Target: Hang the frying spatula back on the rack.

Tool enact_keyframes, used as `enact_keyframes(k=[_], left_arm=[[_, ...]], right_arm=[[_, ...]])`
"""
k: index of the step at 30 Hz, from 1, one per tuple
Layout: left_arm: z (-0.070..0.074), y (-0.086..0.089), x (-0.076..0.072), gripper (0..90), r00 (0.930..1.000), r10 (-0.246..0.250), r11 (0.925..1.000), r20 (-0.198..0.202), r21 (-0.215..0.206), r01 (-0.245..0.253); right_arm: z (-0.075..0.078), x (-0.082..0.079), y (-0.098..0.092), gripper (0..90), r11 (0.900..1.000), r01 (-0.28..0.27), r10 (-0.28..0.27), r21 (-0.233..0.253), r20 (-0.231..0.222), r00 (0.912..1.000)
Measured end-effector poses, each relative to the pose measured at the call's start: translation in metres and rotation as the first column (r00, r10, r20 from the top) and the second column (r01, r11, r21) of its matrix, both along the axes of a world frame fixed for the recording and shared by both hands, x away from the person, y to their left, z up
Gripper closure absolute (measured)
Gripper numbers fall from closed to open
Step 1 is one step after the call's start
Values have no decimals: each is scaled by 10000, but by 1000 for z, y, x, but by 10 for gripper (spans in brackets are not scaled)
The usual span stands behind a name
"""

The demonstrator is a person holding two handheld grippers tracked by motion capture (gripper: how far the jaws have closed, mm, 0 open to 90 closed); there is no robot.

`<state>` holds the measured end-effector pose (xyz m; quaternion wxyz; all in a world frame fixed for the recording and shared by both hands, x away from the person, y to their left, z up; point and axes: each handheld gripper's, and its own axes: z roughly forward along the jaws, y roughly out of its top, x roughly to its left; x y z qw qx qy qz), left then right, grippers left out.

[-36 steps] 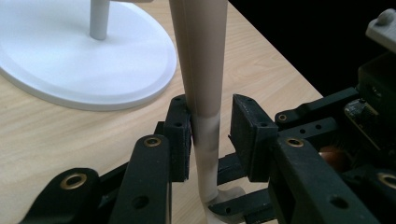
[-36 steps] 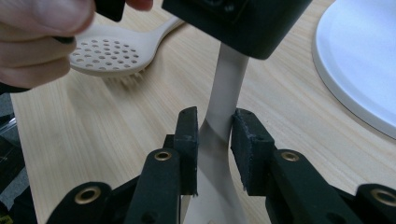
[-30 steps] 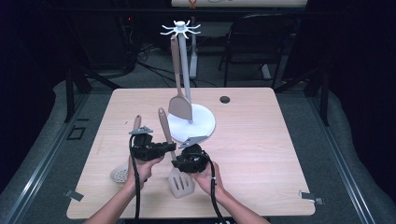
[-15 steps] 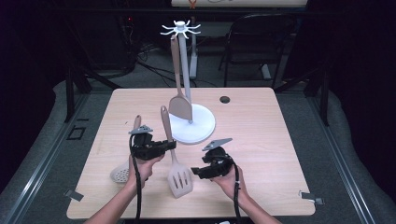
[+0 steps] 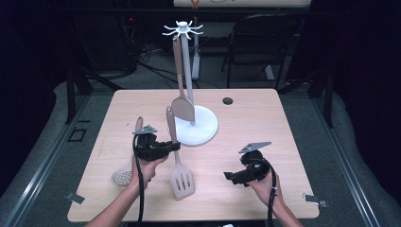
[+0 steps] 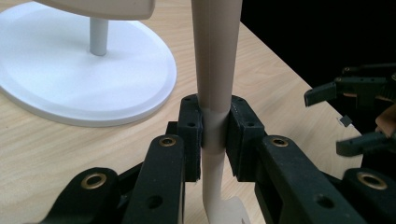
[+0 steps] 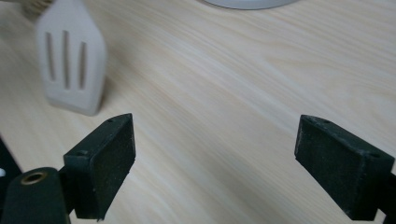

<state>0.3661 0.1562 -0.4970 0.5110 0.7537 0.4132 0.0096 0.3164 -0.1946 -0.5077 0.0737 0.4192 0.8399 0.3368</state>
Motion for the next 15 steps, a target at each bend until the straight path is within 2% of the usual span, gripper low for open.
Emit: enact_keyframes(k=[4,8,10,15], left_arm=[[2,-2,-1,774,9999,-110,9999,100,-38,110],[6,-5,-1,775,9989,-398,9992,234,33,397],[10,-7,-1,776,9977,-546,9985,398,88,543],[21,-14,-2,779,9909,-1028,9946,863,253,1010]], right_arm=[[2,5,-15,106,9986,395,-382,-352,365,9986],[2,14,-22,100,9971,683,-671,-338,357,9971],[1,18,-24,94,9965,658,-640,-518,354,9973],[-1,23,-30,87,9954,819,-800,-504,389,9960]])
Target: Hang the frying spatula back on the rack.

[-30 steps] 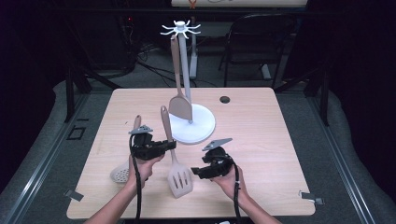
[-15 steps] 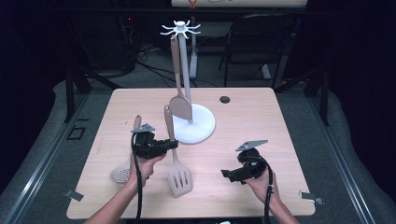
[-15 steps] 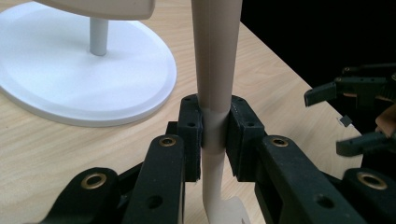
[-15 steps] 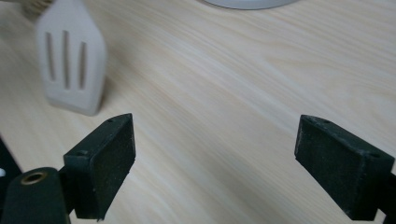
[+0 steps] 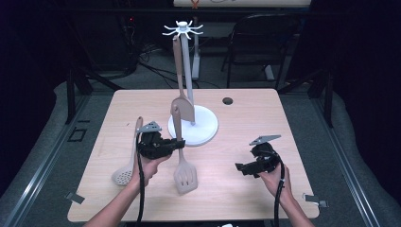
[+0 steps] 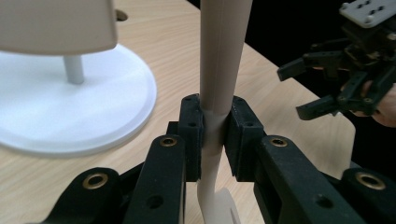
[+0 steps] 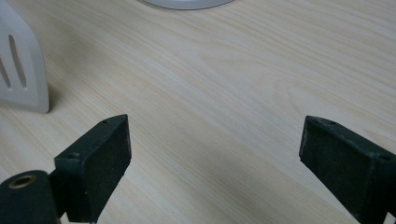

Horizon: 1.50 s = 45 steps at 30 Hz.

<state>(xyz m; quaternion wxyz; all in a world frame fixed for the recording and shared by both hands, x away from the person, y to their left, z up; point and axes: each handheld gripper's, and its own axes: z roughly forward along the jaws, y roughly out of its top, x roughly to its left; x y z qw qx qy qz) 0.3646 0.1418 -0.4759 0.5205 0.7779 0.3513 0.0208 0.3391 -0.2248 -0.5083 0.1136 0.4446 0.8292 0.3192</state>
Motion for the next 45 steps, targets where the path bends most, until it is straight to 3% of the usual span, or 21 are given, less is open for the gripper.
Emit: enact_keyframes(k=[5,9,20,38,45], left_arm=[[8,-7,-1,780,9979,-430,9988,494,248,418],[12,-9,-1,780,9966,-566,9980,597,322,548],[29,-13,9,780,9929,-470,9976,1090,556,411],[51,-24,30,780,9871,-682,9910,1451,1240,502],[59,-28,38,780,9846,-689,9902,1607,1312,479]], right_arm=[[1,1,-6,87,9999,111,-110,-73,35,9999],[-1,4,-9,88,9997,180,-180,-142,1,9998],[-2,4,-9,88,9991,253,-253,-353,7,9997],[-3,4,-10,88,9982,253,-254,-538,-12,9997],[-4,4,-9,88,9981,204,-206,-577,-27,9998]])
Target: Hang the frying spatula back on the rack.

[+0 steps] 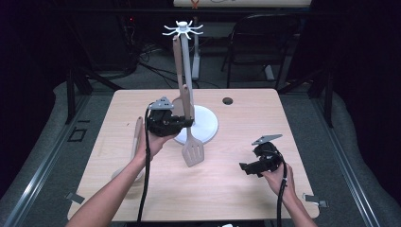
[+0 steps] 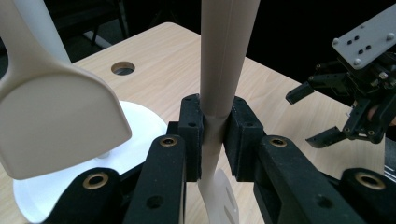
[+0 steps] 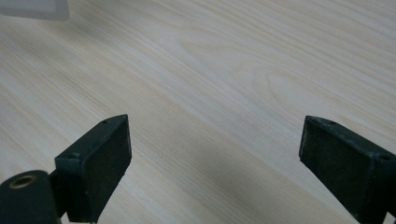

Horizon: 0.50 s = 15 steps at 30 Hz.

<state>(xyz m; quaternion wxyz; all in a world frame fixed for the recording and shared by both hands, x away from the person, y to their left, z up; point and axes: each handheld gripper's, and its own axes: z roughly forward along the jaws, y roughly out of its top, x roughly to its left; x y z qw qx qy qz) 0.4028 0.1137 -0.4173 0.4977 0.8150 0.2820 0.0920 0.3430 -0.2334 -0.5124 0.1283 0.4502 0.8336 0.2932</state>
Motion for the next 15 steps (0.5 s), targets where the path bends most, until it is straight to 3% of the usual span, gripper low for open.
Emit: enact_keyframes(k=[15], left_arm=[[15,-7,15,778,9997,79,9999,245,133,-82]], right_arm=[[-1,0,-1,89,10000,-22,21,-63,-159,9999]])
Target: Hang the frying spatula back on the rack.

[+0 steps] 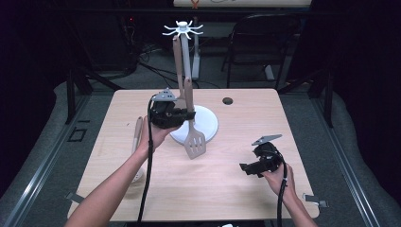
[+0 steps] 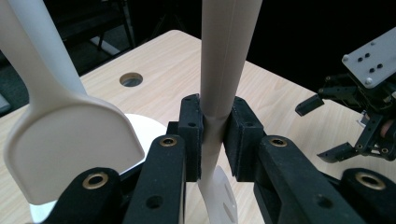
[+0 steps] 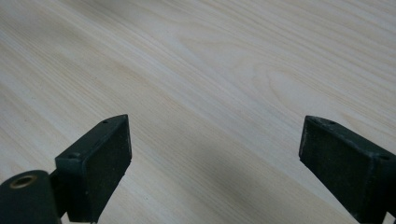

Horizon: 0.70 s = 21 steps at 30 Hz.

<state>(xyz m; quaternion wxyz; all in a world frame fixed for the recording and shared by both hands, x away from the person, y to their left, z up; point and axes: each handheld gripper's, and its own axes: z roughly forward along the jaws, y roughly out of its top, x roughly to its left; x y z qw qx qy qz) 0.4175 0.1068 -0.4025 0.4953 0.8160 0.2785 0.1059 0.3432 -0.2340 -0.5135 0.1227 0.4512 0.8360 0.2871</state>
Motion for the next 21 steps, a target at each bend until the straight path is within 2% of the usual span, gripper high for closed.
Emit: enact_keyframes(k=[9,21], left_arm=[[10,-1,9,778,9999,80,9999,86,105,-81],[22,-5,23,778,9998,159,9997,118,180,-161]], right_arm=[[-1,1,0,90,9998,-83,83,-177,-13,10000],[-2,1,1,90,10000,-56,56,-64,-17,10000]])
